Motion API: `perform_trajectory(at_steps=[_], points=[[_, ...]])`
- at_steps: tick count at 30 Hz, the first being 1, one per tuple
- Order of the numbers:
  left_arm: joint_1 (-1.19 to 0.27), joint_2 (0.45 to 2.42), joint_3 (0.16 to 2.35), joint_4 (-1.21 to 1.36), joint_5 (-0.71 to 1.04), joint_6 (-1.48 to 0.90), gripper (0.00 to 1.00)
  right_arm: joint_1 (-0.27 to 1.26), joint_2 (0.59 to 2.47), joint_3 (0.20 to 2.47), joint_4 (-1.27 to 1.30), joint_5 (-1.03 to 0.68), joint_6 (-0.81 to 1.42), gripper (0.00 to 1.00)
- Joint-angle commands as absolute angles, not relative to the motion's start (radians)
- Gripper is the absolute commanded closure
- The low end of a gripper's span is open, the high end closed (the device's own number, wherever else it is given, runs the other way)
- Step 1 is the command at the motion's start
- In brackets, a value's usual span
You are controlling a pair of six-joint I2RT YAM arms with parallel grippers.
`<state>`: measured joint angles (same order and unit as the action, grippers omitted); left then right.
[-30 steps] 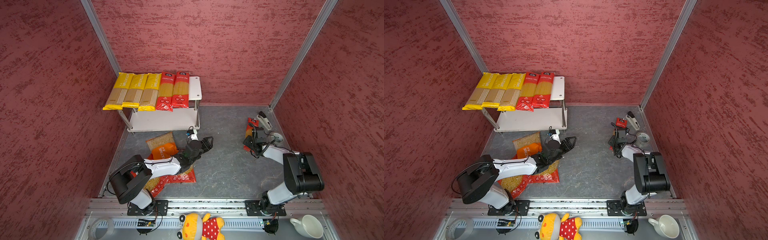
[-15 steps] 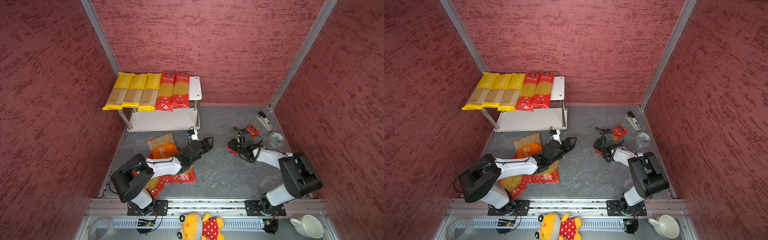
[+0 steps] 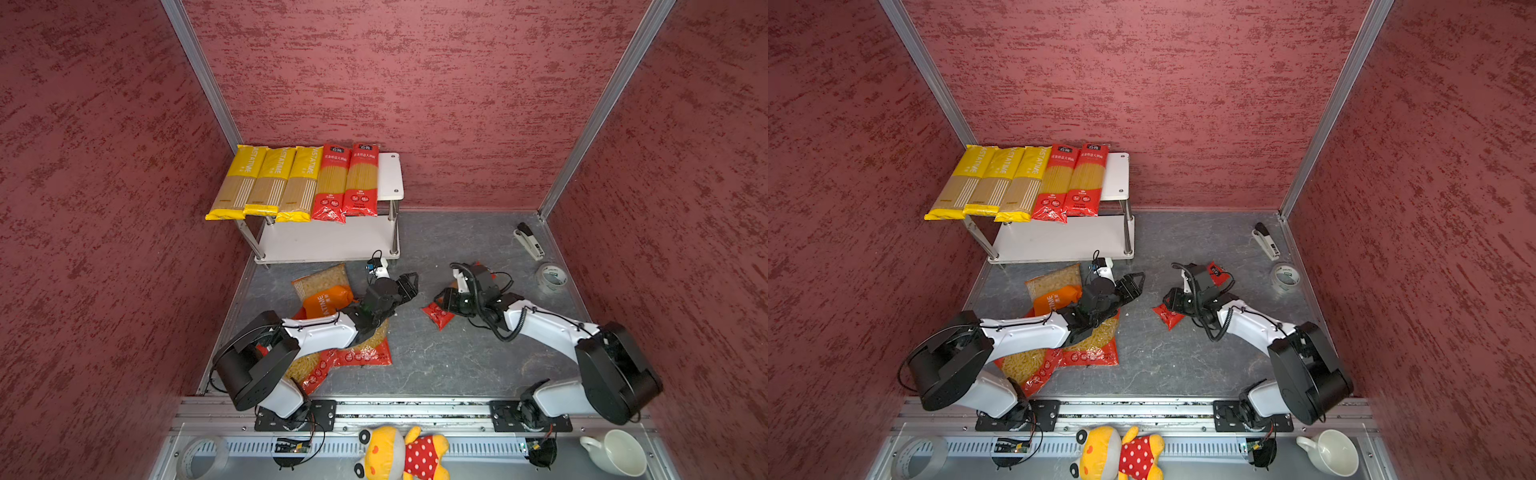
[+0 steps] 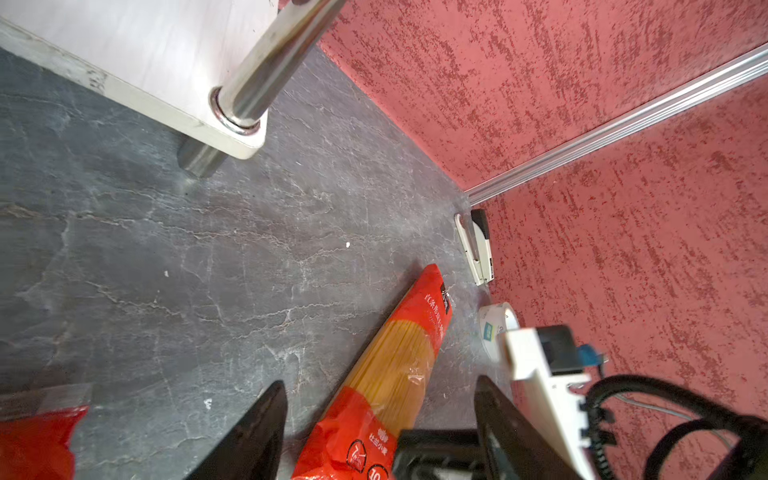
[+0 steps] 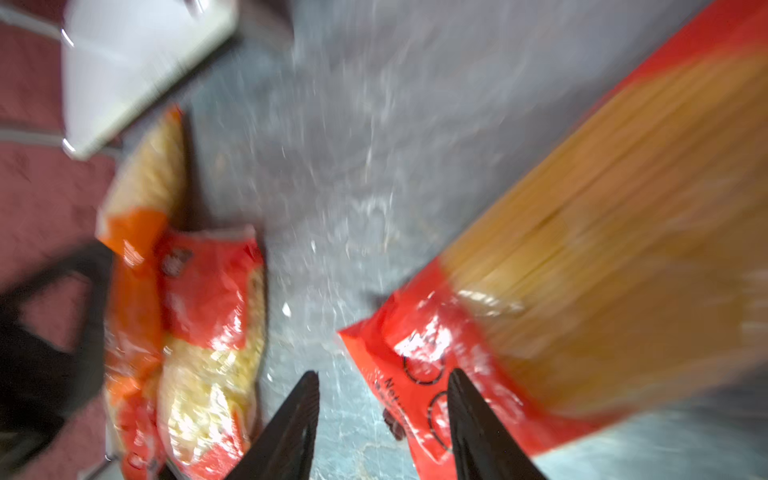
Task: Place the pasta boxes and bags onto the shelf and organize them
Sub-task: 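Drag the red pack toward the left gripper while the left gripper approaches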
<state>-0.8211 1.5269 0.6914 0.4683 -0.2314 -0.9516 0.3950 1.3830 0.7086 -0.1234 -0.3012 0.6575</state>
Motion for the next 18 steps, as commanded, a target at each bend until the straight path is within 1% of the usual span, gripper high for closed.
perform_trajectory(at_steps=[1, 4, 8, 12, 18], points=[[-0.832, 1.573, 0.748, 0.426, -0.172, -0.892, 0.29, 0.231, 1.357, 0.719, -0.158, -0.354, 0.669, 0.47], [-0.849, 1.624, 0.795, 0.398, -0.123, -0.848, 0.29, 0.119, 1.366, 0.69, -0.15, -0.341, 0.7, 0.46], [-0.87, 1.689, 0.868, 0.339, -0.065, -0.781, 0.3, 0.043, 1.377, 0.628, -0.083, -0.342, 0.759, 0.46], [-0.881, 1.742, 0.907, 0.321, -0.035, -0.762, 0.3, 0.029, 1.407, 0.596, -0.016, -0.356, 0.799, 0.46], [-0.881, 1.775, 0.914, 0.333, -0.015, -0.774, 0.3, 0.029, 1.502, 0.578, 0.068, -0.378, 0.837, 0.49]])
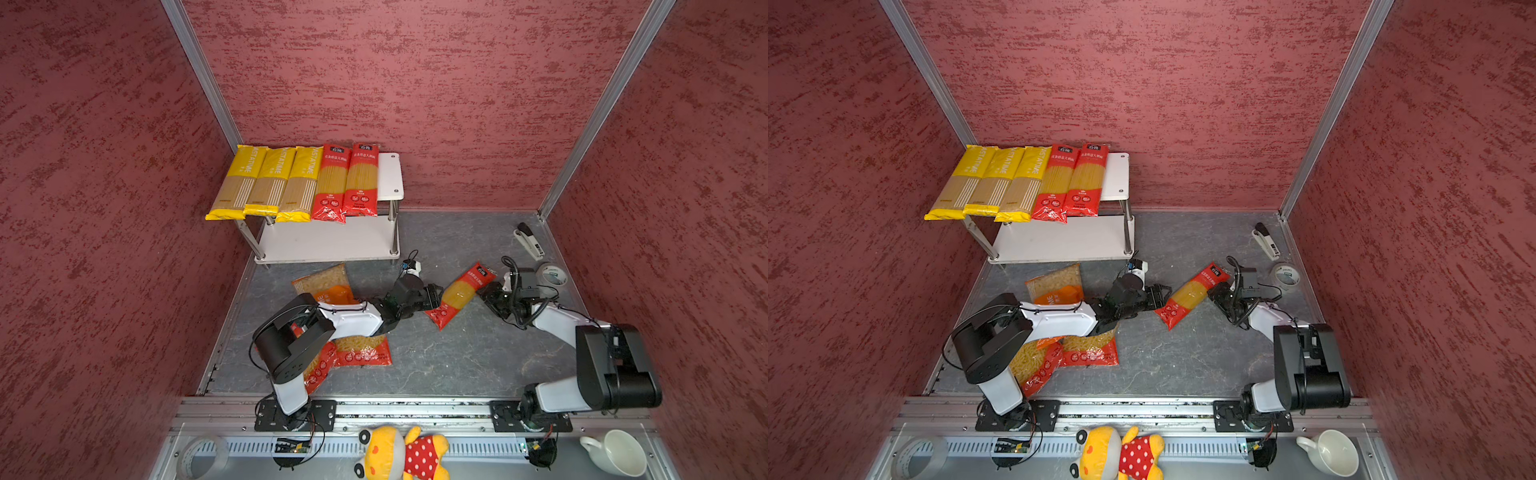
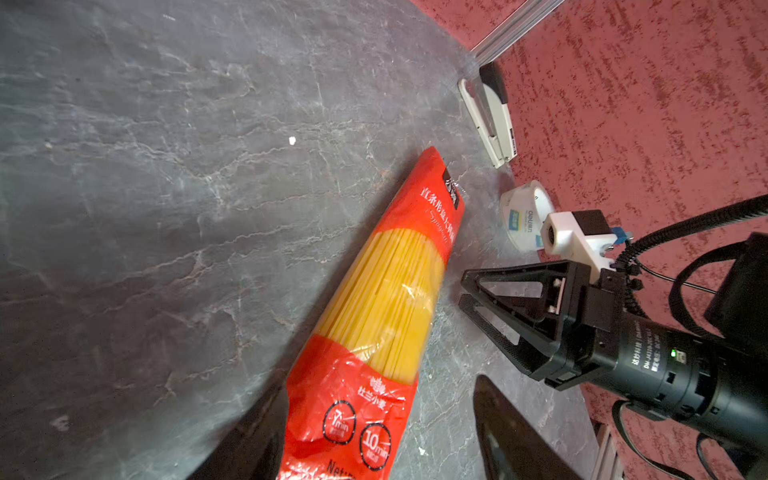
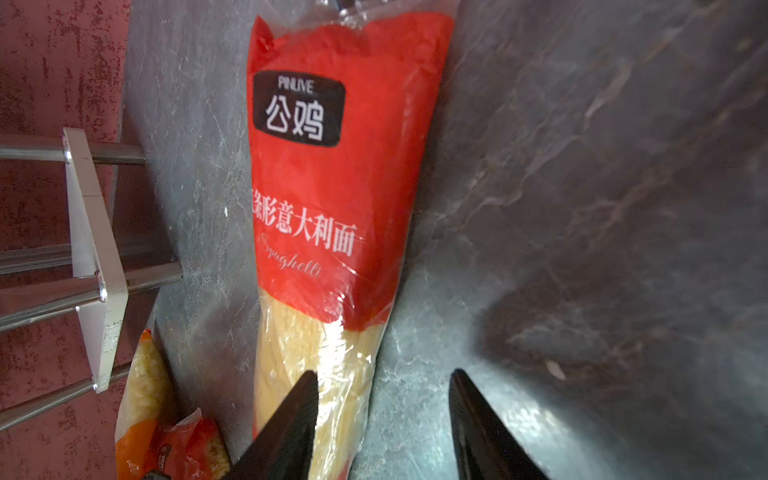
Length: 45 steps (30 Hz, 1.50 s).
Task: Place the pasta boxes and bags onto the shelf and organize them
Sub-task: 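Drag the red pack toward the left gripper while the left gripper approaches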
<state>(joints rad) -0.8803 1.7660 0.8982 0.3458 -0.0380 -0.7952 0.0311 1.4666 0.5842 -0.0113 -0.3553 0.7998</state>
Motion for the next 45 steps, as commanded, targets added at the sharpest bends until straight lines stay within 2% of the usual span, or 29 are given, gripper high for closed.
perform_trajectory(at_steps=[1, 8, 12, 15, 18, 23, 29, 36, 45], points=[[-0.88, 1.776, 0.912, 0.336, -0.016, -0.774, 0.3, 0.031, 1.515, 0.578, 0.087, -0.384, 0.845, 0.49], [-0.871, 1.807, 0.904, 0.348, -0.014, -0.774, 0.3, 0.044, 1.627, 0.634, 0.155, -0.408, 0.855, 0.51], [-0.865, 1.845, 0.904, 0.375, 0.024, -0.79, 0.3, 0.084, 1.68, 0.697, 0.172, -0.41, 0.841, 0.6], [-0.866, 1.871, 0.912, 0.382, 0.052, -0.798, 0.31, 0.138, 1.689, 0.789, 0.109, -0.357, 0.79, 0.72], [-0.867, 1.879, 0.919, 0.383, 0.069, -0.806, 0.31, 0.182, 1.707, 0.869, 0.035, -0.294, 0.743, 0.73], [-0.861, 1.851, 0.912, 0.367, 0.061, -0.794, 0.31, 0.191, 1.738, 0.917, -0.035, -0.299, 0.696, 0.55], [-0.824, 1.839, 0.9, 0.36, 0.068, -0.772, 0.32, 0.186, 1.684, 0.868, -0.09, -0.28, 0.663, 0.47], [-0.81, 1.894, 0.937, 0.36, 0.096, -0.75, 0.36, 0.165, 1.669, 0.745, 0.026, -0.385, 0.711, 0.45], [-0.807, 1.988, 0.993, 0.405, 0.158, -0.779, 0.48, 0.184, 1.796, 0.742, 0.21, -0.496, 0.794, 0.47]])
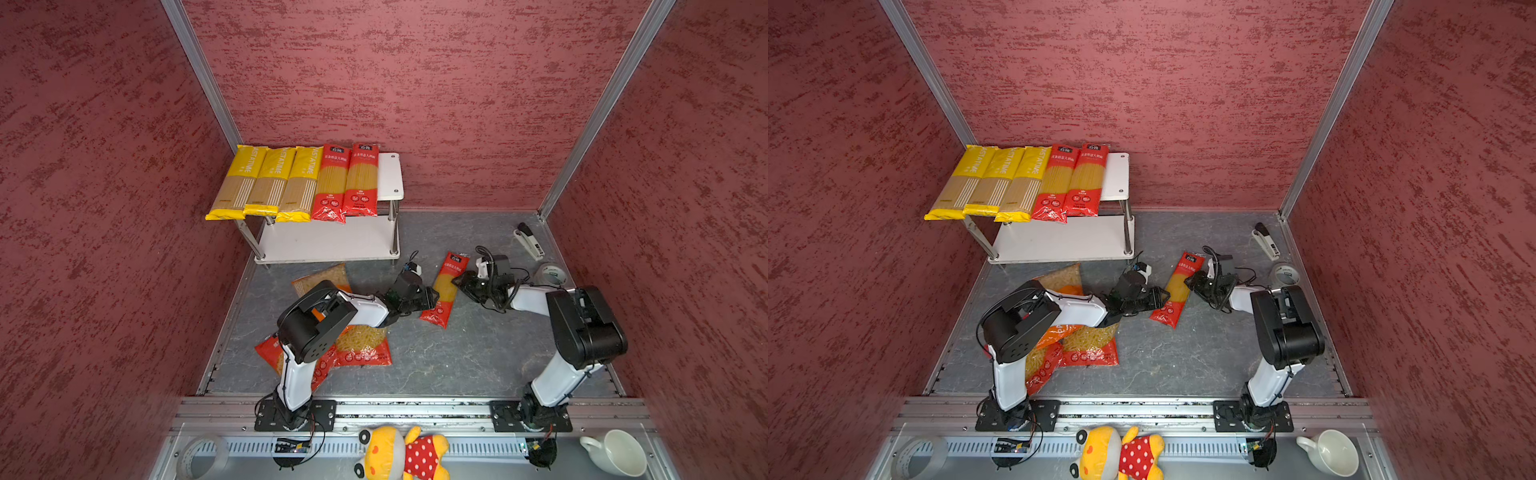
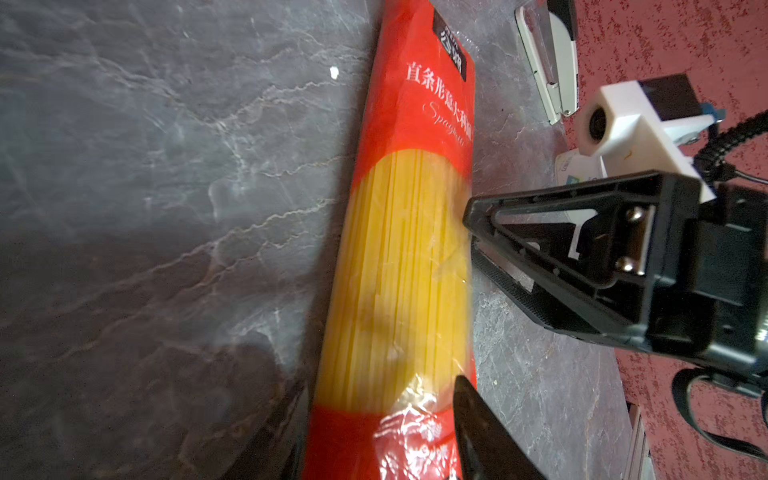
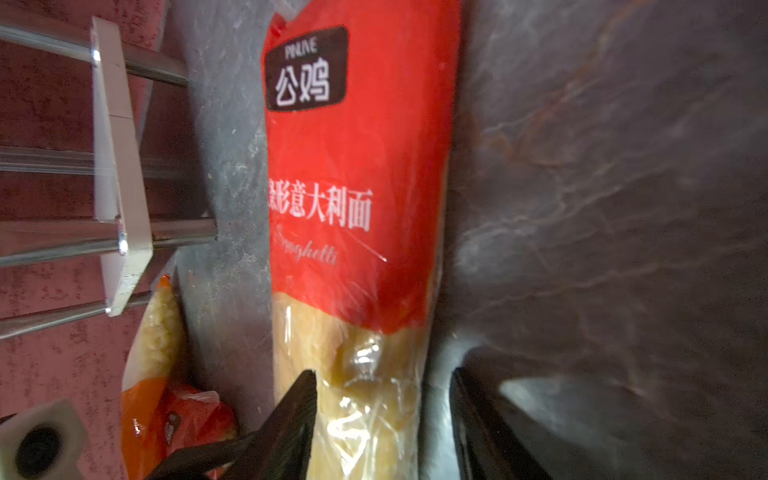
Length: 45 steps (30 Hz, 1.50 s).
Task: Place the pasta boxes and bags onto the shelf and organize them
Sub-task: 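Drag the red pack toward the left gripper while the left gripper approaches, then lift the red pack upright with the right gripper while the left gripper grasps it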
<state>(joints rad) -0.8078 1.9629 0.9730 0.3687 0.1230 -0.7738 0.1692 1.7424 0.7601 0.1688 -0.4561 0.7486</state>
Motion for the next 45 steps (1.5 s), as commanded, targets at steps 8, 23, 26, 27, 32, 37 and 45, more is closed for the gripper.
perform_trajectory(at_steps=[8, 23, 26, 27, 32, 37, 45], points=[[-0.801, 1.989, 0.98, 0.445, 0.187, -0.804, 0.65, 0.213, 1.808, 0.705, 0.387, -0.551, 0.839, 0.65], [-0.792, 1.818, 0.902, 0.459, 0.175, -0.815, 0.6, 0.213, 1.67, 0.568, 0.815, -0.486, 0.88, 0.96], [-0.79, 1.778, 0.877, 0.469, 0.169, -0.803, 0.59, 0.215, 1.624, 0.553, 0.864, -0.468, 0.853, 0.99], [-0.787, 1.766, 0.87, 0.468, 0.169, -0.799, 0.58, 0.214, 1.607, 0.548, 0.873, -0.461, 0.841, 1.0], [-0.773, 1.705, 0.821, 0.55, 0.187, -0.792, 0.54, 0.215, 1.505, 0.534, 0.887, -0.441, 0.774, 1.0], [-0.774, 1.606, 0.794, 0.582, 0.19, -0.753, 0.49, 0.215, 1.354, 0.552, 0.881, -0.402, 0.724, 1.0], [-0.796, 1.44, 0.679, 0.749, 0.122, -0.773, 0.34, 0.222, 1.206, 0.676, 0.881, -0.368, 0.703, 1.0]])
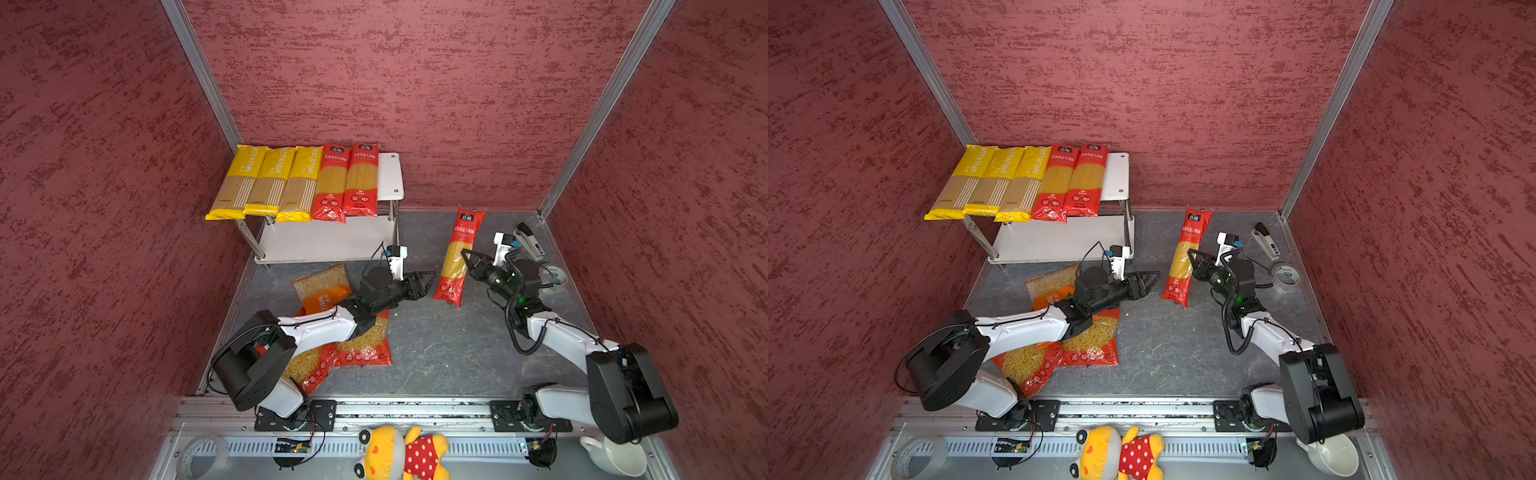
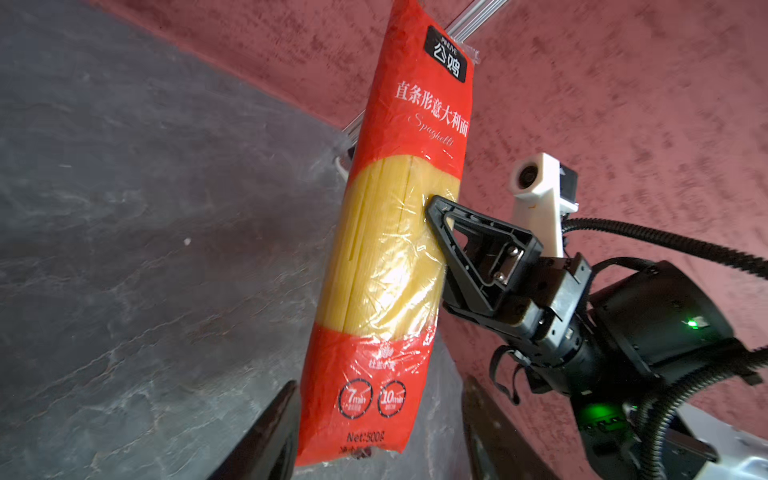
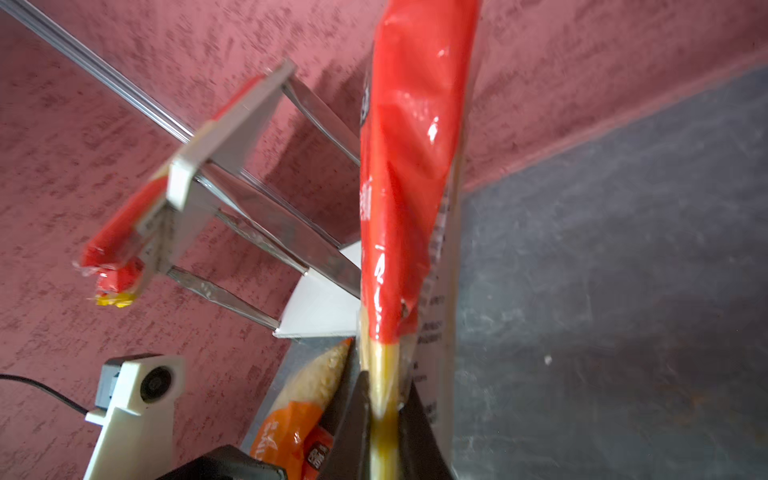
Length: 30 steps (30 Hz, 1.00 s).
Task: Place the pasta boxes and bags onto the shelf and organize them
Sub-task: 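Lift the red pack upright with the right gripper while the left gripper grasps it, then raise the upright red pack onto the top shelf with the right gripper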
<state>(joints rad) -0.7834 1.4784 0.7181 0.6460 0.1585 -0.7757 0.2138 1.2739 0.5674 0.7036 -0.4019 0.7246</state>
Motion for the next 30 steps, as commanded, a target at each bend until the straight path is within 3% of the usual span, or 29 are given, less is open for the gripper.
perform_trajectory(at_steps=[1, 8, 15, 19, 30], points=[[-0.798, 1.428, 0.666, 0.771, 0.113, -0.783, 0.33, 0.223, 1.198, 0.698, 0.88, -0.367, 0.7, 1.0], [-0.831, 1.385, 0.564, 1.007, 0.041, -0.877, 0.23, 0.243, 1.19, 0.891, 0.874, -0.378, 0.71, 1.0], [-0.891, 1.468, 0.57, 1.267, -0.011, -0.884, 0.15, 0.321, 1.237, 1.032, 0.901, -0.369, 0.75, 1.0], [-0.899, 1.537, 0.589, 1.412, -0.068, -0.9, 0.14, 0.37, 1.275, 1.095, 0.923, -0.37, 0.777, 1.0], [-0.871, 1.49, 0.65, 1.413, -0.144, -0.797, 0.16, 0.414, 1.346, 1.136, 1.001, -0.401, 0.919, 1.0]])
